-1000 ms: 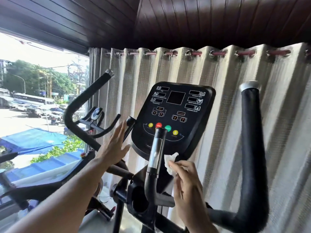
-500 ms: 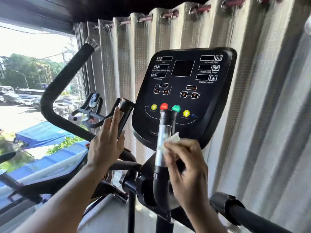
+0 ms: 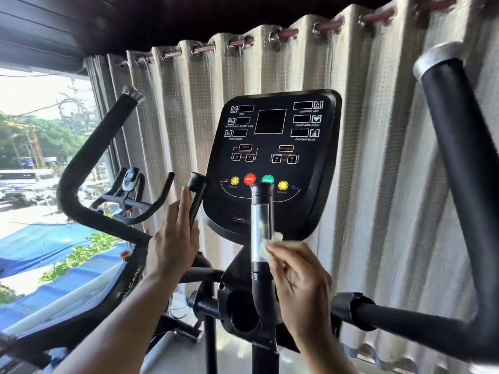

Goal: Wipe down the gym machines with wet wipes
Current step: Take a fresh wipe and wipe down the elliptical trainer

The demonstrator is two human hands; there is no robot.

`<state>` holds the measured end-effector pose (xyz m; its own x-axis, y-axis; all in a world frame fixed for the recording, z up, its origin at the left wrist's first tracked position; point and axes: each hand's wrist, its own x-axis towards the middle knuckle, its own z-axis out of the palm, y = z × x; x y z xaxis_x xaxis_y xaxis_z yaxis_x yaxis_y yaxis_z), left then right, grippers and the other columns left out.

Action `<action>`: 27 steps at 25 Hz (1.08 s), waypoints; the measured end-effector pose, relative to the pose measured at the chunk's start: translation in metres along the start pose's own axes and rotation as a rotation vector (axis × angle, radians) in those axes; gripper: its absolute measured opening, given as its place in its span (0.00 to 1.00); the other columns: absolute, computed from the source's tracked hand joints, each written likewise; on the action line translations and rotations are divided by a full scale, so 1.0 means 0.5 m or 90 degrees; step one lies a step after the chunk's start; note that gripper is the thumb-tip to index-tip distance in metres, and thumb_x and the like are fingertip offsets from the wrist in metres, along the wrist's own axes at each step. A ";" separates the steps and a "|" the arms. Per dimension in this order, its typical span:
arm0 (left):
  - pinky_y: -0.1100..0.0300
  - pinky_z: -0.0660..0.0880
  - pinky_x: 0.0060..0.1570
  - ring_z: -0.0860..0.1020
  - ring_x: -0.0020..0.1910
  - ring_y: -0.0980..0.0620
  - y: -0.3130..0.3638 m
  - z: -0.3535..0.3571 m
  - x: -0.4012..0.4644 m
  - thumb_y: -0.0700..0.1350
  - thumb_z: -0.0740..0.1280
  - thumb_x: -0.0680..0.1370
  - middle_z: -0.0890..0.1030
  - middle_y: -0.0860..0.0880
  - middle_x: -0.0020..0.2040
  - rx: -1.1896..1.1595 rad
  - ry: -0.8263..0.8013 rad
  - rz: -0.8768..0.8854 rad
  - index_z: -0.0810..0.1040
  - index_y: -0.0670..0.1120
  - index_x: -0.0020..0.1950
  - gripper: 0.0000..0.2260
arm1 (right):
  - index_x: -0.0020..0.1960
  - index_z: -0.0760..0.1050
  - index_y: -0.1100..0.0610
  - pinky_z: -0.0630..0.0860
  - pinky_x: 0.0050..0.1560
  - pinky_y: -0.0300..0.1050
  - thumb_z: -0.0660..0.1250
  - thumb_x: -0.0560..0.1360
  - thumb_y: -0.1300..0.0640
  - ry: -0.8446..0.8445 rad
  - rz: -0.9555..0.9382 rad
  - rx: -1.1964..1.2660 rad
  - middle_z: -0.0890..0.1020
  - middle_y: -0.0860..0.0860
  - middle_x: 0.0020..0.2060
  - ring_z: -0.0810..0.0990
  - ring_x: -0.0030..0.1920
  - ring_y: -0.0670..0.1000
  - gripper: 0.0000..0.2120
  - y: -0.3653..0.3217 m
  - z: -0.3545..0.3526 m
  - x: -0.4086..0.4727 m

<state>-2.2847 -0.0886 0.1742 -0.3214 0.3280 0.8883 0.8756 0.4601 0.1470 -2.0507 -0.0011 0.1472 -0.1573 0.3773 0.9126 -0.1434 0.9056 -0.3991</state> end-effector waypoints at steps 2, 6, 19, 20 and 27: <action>0.46 0.79 0.30 0.82 0.41 0.34 -0.003 0.000 -0.001 0.37 0.74 0.76 0.77 0.39 0.64 -0.014 -0.003 0.005 0.62 0.41 0.82 0.37 | 0.55 0.85 0.61 0.80 0.57 0.42 0.73 0.78 0.63 -0.002 -0.062 -0.046 0.84 0.50 0.52 0.83 0.55 0.46 0.07 -0.002 0.017 0.076; 0.46 0.79 0.29 0.82 0.40 0.34 -0.012 0.001 0.002 0.39 0.73 0.77 0.76 0.40 0.65 -0.020 0.000 0.019 0.60 0.43 0.83 0.37 | 0.51 0.84 0.61 0.82 0.48 0.44 0.74 0.78 0.61 0.044 -0.045 -0.021 0.83 0.50 0.48 0.83 0.49 0.46 0.04 0.039 0.036 0.213; 0.41 0.83 0.40 0.84 0.52 0.33 -0.037 0.013 0.031 0.51 0.66 0.82 0.79 0.41 0.67 -0.128 -0.066 -0.026 0.57 0.50 0.83 0.32 | 0.53 0.85 0.59 0.78 0.59 0.44 0.72 0.79 0.63 0.128 -0.040 0.036 0.83 0.48 0.51 0.83 0.54 0.47 0.05 0.036 0.080 0.176; 0.42 0.83 0.42 0.82 0.58 0.36 -0.043 0.017 0.028 0.52 0.64 0.83 0.75 0.42 0.72 -0.121 -0.053 0.019 0.55 0.47 0.84 0.32 | 0.52 0.84 0.56 0.79 0.57 0.43 0.72 0.79 0.63 0.140 0.048 0.109 0.83 0.47 0.50 0.83 0.53 0.46 0.04 0.030 0.083 0.174; 0.53 0.64 0.76 0.56 0.83 0.50 -0.050 0.024 0.032 0.46 0.58 0.84 0.52 0.49 0.85 -0.146 -0.021 0.142 0.52 0.42 0.84 0.30 | 0.58 0.81 0.65 0.82 0.53 0.52 0.59 0.85 0.47 -0.082 0.633 0.618 0.84 0.60 0.47 0.82 0.47 0.59 0.22 0.016 0.072 0.203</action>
<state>-2.3160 -0.0850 0.1795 -0.1202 0.4284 0.8955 0.9832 0.1764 0.0475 -2.1030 0.0375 0.2332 -0.6716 0.7072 0.2209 -0.5242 -0.2429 -0.8162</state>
